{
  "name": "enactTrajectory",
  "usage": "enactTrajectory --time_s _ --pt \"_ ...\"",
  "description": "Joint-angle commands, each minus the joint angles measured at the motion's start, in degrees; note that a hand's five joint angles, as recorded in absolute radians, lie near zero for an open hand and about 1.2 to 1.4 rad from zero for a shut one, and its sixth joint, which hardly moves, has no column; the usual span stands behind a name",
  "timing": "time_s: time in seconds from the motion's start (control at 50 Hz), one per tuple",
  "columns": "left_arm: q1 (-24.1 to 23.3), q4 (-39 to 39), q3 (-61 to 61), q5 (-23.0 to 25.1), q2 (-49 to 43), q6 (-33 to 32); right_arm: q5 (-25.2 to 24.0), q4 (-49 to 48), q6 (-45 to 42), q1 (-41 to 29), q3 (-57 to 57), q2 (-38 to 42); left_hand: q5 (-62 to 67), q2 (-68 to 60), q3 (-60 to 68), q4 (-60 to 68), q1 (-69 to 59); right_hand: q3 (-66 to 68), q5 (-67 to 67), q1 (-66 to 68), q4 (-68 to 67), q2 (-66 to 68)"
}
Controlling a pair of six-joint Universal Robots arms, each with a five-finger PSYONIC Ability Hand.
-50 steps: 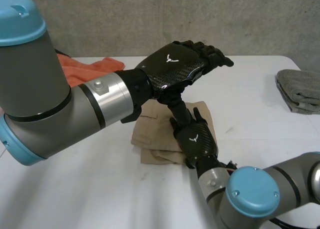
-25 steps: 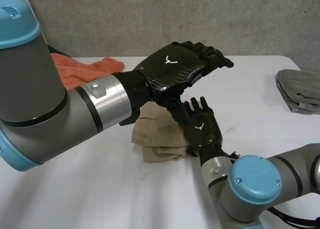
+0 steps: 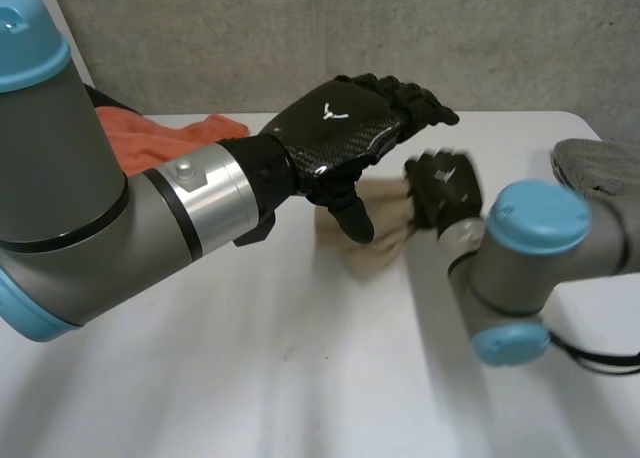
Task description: Fold the laundry.
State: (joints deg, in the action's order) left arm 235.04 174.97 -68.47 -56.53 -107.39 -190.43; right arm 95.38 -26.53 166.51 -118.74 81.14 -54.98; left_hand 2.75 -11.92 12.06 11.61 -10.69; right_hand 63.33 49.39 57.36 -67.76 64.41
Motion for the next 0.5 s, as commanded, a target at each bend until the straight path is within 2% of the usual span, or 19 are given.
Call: enactTrajectory --time_s 0.02,0.1,0.22,0.34,0.4,0.5 --pt "-0.1 2.1 0.2 -1.1 1.2 0.9 -2.6 -1.4 0.0 7.4 -4.3 -3.7 -0.3 -0.5 0.3 0.8 -1.7 16.7 20.6 22.6 -12.2 15.6" --pt "-0.2 3.6 0.4 -1.5 1.7 3.0 -7.7 -1.4 0.1 14.7 -9.3 -3.8 -0.3 -0.5 0.3 0.8 -1.7 16.7 20.6 22.6 -12.2 15.6" --pt "-0.2 4.6 0.5 -1.6 1.7 5.4 -18.7 -0.5 1.4 28.4 -18.5 -1.5 -0.3 -0.5 0.3 0.8 -1.7 16.7 20.6 22.6 -12.2 15.6" --pt "-0.1 4.6 -0.2 -1.6 1.7 5.4 -26.9 3.9 4.1 39.9 -31.5 10.8 -0.3 -0.5 0.3 0.8 -1.7 16.7 20.6 22.6 -12.2 15.6" --pt "0.0 4.6 -0.3 -1.6 1.6 5.4 -30.1 6.4 4.1 43.7 -37.1 17.3 -0.3 -0.5 0.3 0.8 -1.7 16.7 20.6 22.6 -12.2 15.6" --pt "-0.2 4.6 -0.4 -1.7 0.9 5.3 -38.5 11.0 4.1 49.1 -48.8 30.9 -0.3 -0.5 0.3 0.8 -1.7 16.7 20.6 22.6 -12.2 15.6"
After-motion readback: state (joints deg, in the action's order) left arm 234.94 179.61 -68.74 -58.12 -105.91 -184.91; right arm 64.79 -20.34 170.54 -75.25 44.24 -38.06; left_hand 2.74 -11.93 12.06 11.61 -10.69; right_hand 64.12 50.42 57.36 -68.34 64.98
